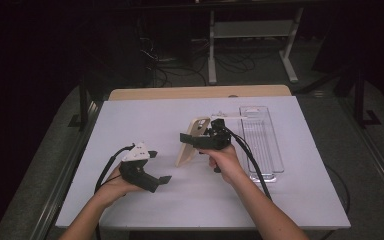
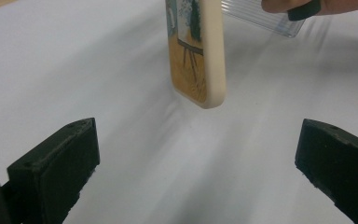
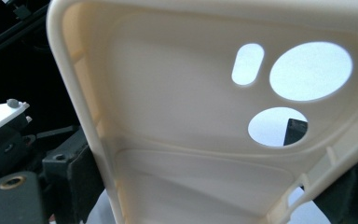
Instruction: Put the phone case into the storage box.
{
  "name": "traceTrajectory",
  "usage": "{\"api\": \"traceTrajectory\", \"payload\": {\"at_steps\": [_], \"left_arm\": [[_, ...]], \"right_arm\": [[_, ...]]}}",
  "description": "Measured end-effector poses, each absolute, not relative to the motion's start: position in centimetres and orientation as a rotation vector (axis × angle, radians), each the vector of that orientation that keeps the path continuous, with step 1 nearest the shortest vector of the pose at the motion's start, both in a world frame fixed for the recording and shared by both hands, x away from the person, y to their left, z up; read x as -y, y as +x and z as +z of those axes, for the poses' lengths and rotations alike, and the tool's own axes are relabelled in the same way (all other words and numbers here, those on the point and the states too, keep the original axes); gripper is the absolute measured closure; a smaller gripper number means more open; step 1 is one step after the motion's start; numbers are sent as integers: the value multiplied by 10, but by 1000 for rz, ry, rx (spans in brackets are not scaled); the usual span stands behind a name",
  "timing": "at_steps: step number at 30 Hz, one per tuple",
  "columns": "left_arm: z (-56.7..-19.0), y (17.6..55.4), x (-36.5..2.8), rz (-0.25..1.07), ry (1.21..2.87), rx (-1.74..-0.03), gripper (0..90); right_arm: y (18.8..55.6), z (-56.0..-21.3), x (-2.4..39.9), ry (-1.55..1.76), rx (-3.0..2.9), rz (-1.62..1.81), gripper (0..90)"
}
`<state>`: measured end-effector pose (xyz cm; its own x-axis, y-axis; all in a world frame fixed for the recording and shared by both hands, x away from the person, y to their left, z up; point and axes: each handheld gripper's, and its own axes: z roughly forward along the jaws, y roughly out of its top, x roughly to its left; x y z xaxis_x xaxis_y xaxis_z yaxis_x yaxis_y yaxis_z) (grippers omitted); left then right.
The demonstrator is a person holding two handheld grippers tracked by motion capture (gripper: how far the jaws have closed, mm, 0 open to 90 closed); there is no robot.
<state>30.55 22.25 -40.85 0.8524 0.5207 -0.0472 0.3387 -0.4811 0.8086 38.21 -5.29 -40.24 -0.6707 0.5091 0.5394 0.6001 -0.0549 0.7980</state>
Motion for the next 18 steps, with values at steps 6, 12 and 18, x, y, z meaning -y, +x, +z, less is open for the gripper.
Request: {"api": "traceTrajectory", "payload": {"at_steps": [6, 12, 18], "left_arm": [[-410, 302, -232, 260, 2113, -629, 0], [-415, 298, -246, 261, 2103, -636, 0], [-419, 290, -253, 270, 2095, -631, 0]], "right_arm": [[381, -402, 53, -1240, 2112, -1851, 97], [381, -402, 52, -1236, 2126, -1842, 97], [380, -400, 52, -1233, 2115, -1852, 98]]}}
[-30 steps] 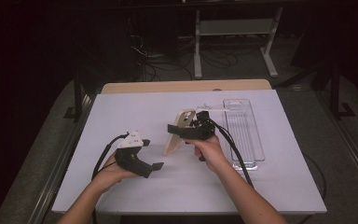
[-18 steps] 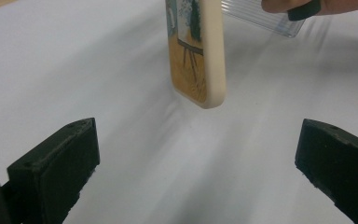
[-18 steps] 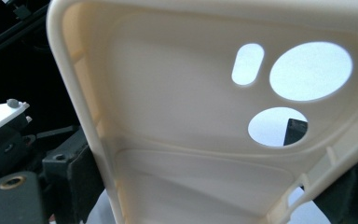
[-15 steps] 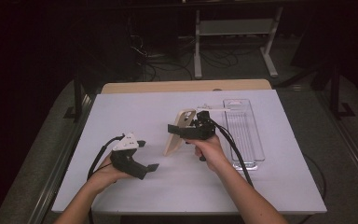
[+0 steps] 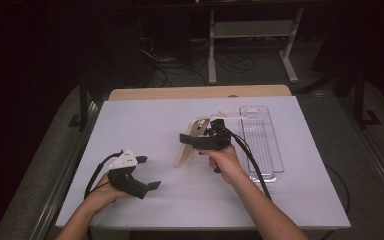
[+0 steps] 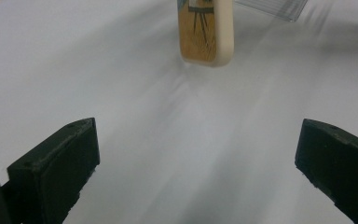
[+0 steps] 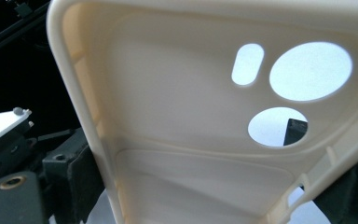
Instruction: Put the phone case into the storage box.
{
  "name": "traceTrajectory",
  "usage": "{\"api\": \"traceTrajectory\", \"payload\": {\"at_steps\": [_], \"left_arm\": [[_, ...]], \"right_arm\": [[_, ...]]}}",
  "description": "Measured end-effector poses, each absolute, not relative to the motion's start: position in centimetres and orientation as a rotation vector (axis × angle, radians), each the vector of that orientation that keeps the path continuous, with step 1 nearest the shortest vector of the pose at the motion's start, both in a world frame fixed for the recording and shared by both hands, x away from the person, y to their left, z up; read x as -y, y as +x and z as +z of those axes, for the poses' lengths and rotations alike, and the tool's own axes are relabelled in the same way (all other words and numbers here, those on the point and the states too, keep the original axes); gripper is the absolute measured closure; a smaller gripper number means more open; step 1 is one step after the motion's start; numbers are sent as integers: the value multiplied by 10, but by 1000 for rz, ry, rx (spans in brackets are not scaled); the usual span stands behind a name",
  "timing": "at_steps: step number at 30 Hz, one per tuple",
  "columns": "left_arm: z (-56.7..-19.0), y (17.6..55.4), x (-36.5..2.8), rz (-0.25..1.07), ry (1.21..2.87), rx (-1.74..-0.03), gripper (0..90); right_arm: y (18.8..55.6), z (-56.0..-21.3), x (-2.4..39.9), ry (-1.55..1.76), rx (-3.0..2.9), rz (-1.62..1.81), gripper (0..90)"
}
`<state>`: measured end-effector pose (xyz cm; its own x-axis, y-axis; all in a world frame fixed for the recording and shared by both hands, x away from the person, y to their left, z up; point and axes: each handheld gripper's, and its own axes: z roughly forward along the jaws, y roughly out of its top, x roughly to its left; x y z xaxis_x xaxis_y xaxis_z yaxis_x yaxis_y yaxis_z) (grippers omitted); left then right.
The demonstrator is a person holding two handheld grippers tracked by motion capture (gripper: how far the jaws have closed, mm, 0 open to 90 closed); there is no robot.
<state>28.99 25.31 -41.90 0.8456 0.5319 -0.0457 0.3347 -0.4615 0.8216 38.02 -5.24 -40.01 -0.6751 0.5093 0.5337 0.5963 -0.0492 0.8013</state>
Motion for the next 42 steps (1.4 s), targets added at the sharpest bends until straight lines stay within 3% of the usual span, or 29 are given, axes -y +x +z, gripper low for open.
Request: {"api": "traceTrajectory", "payload": {"at_steps": [42], "left_arm": [[-431, 282, -254, 251, 2127, -638, 0]], "right_arm": [[403, -369, 86, -1320, 2123, -1874, 100]]}}
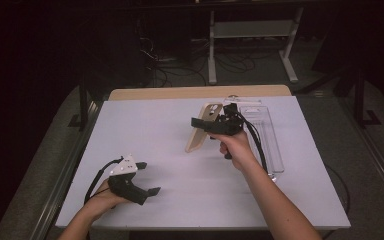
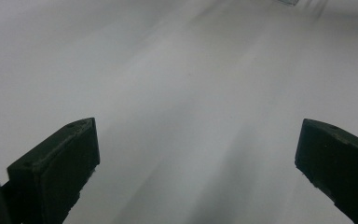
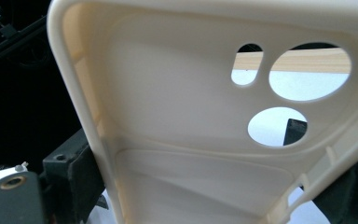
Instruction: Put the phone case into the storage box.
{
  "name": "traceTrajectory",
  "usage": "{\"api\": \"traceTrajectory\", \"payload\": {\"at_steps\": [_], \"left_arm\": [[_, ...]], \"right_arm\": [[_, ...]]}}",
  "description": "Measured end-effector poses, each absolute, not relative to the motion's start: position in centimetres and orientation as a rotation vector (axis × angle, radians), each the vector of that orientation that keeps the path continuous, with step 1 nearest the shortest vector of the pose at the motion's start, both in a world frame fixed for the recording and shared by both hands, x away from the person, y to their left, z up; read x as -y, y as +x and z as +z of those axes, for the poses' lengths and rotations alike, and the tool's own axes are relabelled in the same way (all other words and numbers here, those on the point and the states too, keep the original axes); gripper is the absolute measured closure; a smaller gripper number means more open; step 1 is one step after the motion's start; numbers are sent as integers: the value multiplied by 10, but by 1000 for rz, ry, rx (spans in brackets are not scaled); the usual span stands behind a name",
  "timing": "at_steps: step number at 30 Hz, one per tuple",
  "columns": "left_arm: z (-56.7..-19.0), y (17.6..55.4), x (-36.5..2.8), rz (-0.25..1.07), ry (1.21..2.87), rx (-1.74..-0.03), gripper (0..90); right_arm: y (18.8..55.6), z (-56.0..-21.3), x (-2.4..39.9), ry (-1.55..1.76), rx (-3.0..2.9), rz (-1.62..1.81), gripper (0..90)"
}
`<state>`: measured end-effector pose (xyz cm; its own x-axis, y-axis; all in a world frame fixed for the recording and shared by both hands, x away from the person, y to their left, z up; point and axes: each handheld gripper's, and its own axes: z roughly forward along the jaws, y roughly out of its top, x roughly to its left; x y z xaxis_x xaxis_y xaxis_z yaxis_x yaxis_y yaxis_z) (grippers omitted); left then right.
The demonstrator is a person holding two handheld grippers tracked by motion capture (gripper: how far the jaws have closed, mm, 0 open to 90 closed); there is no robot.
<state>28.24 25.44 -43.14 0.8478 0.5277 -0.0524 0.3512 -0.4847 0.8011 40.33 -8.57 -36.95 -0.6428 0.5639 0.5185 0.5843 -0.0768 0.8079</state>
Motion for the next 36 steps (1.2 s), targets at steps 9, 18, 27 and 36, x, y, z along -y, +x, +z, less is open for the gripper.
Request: {"api": "traceTrajectory", "payload": {"at_steps": [9, 18, 27, 36], "left_arm": [[-431, 282, -254, 237, 2124, -648, 0], [-430, 282, -254, 243, 2117, -649, 0], [-430, 282, -254, 241, 2115, -650, 0], [-431, 281, -253, 233, 2111, -662, 0]], "right_arm": [[410, -359, 95, -1350, 2114, -1873, 100], [417, -350, 104, -1379, 2111, -1883, 100], [425, -344, 114, -1421, 2104, -1878, 100], [432, -339, 124, -1466, 2114, -1878, 100]]}}
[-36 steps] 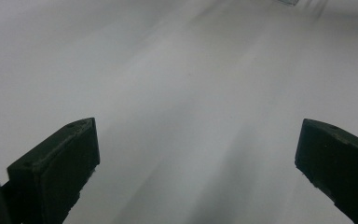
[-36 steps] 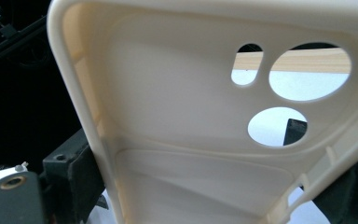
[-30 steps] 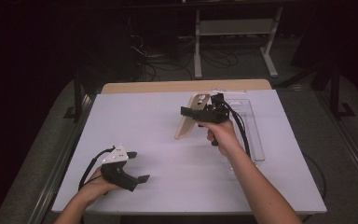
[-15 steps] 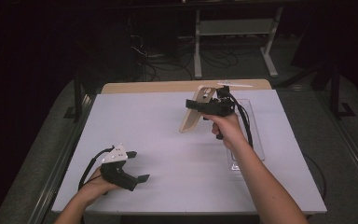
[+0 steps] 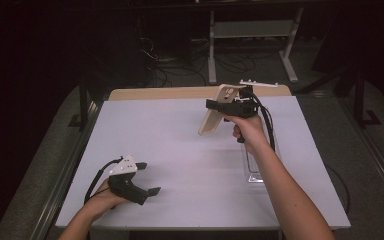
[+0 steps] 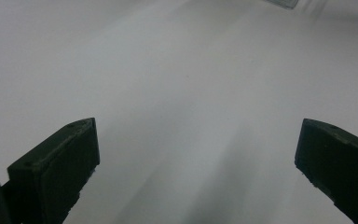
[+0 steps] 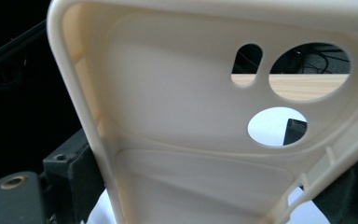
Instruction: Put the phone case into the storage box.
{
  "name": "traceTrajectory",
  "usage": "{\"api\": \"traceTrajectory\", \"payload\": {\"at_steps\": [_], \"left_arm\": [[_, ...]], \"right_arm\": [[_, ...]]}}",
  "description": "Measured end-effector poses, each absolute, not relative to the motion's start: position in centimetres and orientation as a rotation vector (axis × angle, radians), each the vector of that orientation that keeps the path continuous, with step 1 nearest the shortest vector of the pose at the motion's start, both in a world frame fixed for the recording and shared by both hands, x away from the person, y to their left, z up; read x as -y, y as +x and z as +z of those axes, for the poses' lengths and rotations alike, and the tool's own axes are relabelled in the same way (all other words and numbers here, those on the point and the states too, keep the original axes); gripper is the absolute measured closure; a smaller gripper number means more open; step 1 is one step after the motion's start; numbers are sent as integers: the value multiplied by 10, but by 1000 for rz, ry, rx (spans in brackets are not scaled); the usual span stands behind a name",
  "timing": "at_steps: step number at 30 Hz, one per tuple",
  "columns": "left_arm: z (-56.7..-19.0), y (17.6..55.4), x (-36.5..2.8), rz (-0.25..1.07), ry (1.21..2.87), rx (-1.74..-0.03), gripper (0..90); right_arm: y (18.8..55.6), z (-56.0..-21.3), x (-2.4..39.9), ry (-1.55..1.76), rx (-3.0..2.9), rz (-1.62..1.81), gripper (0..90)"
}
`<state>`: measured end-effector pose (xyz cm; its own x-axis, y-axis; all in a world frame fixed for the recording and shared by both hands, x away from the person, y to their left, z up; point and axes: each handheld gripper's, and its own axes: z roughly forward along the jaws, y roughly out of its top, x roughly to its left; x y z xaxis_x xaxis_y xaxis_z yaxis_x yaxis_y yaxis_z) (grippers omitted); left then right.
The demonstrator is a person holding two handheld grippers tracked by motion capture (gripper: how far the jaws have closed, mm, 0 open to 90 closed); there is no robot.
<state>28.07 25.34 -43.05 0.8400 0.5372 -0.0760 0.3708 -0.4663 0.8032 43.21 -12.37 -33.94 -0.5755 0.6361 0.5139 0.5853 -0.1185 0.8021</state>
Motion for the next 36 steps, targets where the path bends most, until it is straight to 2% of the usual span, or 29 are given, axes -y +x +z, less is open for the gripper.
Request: {"api": "traceTrajectory", "payload": {"at_steps": [36], "left_arm": [[-430, 281, -253, 225, 2128, -642, 0]], "right_arm": [[462, -312, 185, 1569, -1936, 1561, 103]]}}
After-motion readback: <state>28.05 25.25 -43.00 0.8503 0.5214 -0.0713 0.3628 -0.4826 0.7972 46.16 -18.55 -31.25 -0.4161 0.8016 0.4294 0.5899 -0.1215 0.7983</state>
